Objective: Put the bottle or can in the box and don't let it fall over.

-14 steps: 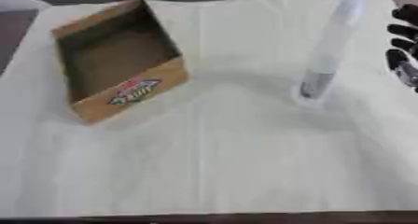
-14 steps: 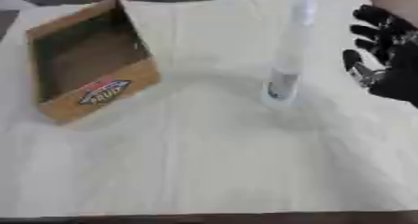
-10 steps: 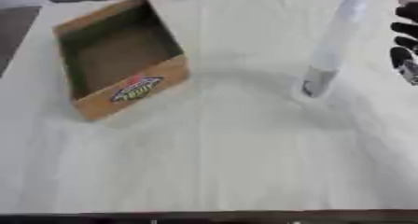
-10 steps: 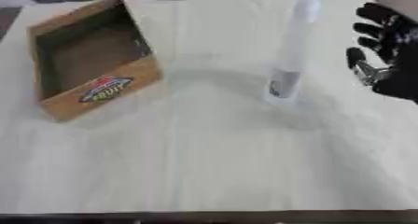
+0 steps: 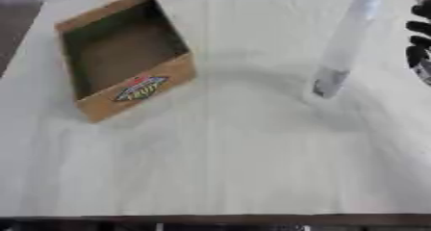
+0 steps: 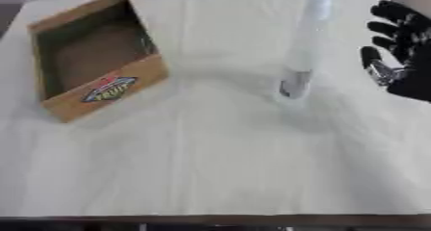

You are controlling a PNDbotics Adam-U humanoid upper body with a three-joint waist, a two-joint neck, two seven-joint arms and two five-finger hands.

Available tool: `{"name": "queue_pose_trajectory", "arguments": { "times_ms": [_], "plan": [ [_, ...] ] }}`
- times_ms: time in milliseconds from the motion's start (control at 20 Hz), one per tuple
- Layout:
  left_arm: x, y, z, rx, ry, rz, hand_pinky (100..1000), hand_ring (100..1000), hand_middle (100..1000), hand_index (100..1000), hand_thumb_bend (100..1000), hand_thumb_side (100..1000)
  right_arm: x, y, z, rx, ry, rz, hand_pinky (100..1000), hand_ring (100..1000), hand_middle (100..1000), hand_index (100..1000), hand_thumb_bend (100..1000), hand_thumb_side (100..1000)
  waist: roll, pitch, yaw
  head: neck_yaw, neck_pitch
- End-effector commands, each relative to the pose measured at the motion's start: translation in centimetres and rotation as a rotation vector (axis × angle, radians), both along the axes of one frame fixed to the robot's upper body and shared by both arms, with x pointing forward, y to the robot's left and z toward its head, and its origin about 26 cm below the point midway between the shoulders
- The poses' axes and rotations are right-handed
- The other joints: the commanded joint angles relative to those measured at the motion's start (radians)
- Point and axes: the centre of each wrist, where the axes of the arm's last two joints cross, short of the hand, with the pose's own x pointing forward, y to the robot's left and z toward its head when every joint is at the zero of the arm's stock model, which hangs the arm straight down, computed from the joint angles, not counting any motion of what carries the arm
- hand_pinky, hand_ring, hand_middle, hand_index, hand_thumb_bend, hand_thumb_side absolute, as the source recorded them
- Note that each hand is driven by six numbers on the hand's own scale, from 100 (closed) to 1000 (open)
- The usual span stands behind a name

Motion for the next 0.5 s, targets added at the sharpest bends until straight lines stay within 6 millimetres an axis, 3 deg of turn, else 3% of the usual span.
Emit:
{"name": "queue_pose_trajectory", "arguments": {
  "times_ms": [50, 500],
  "plan": [
    [-0.3, 0.4, 1.0, 0.033, -0.031, 0.007, 1000, 1000, 959, 897, 410, 917, 0.2, -0.1, 0.5, -0.03, -0.008, 0.01, 1000, 1000, 1000, 998, 115, 119, -0.004, -0.013, 0.003, -0.007, -0.011],
    [-0.2, 0.2, 1.0, 0.034, -0.03, -0.003, 1000, 1000, 959, 897, 410, 917, 1.5, 0.1, -0.2, -0.085, 0.045, 0.071, 1000, 1000, 1000, 998, 117, 123, -0.005, -0.016, 0.01, -0.025, -0.02]
  ]
}}
